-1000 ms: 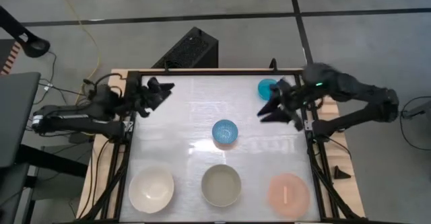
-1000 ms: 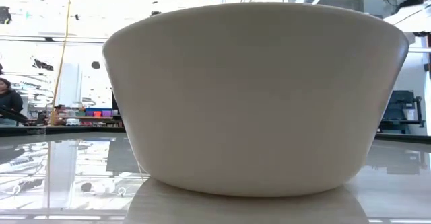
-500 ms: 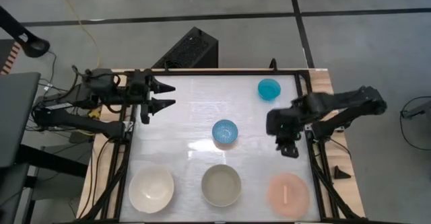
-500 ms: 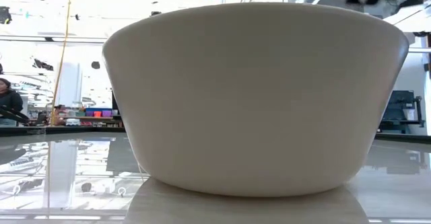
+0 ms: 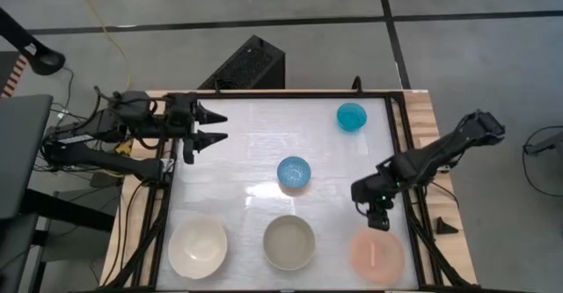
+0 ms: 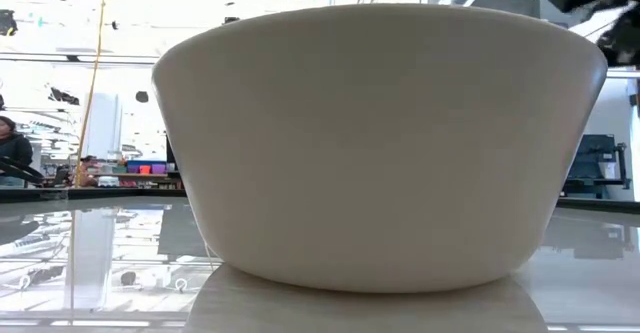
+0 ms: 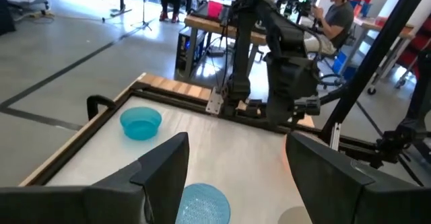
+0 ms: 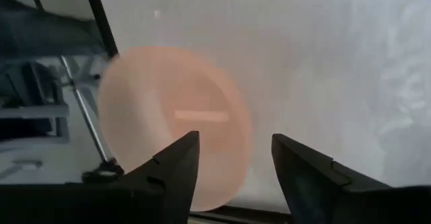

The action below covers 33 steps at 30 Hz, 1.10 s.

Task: Nest bowls inside each other
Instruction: Stack the orange on top of the white bowl

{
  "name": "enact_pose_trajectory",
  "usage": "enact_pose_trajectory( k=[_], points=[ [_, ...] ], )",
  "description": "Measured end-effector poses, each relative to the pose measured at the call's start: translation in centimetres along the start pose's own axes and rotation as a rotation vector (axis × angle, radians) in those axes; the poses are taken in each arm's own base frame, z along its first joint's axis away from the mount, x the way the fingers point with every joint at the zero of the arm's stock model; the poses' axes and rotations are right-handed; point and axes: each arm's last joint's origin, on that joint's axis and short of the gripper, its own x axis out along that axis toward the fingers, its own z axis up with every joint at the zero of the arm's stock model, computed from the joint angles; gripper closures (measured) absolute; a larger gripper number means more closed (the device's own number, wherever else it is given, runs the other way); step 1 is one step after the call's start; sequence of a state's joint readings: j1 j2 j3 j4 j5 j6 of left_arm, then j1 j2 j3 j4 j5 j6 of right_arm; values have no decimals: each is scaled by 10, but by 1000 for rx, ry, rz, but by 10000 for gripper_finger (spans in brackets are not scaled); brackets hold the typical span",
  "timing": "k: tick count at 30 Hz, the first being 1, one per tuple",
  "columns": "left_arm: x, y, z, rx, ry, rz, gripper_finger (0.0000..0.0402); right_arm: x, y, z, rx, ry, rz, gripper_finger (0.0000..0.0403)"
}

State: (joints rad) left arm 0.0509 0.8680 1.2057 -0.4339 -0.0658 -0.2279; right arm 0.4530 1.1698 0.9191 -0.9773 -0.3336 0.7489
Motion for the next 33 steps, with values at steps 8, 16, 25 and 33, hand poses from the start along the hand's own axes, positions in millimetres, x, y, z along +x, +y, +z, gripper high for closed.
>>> enact_pose_trajectory(
  k=[8, 16, 25, 33],
  points=[
    [0, 0, -1, -9, 6, -1, 164, 37, -10, -18, 21, 21, -56, 183],
    [0, 0, -1, -25, 7, -5, 164, 65, -19, -25, 77, -22, -14, 183],
    [0, 0, -1, -27, 5, 2, 164, 79, -23, -22, 94, -43, 13, 190],
    [0, 1, 0, -31, -4, 27, 164, 96, -19, -13, 42, -44, 17, 266]
  ],
)
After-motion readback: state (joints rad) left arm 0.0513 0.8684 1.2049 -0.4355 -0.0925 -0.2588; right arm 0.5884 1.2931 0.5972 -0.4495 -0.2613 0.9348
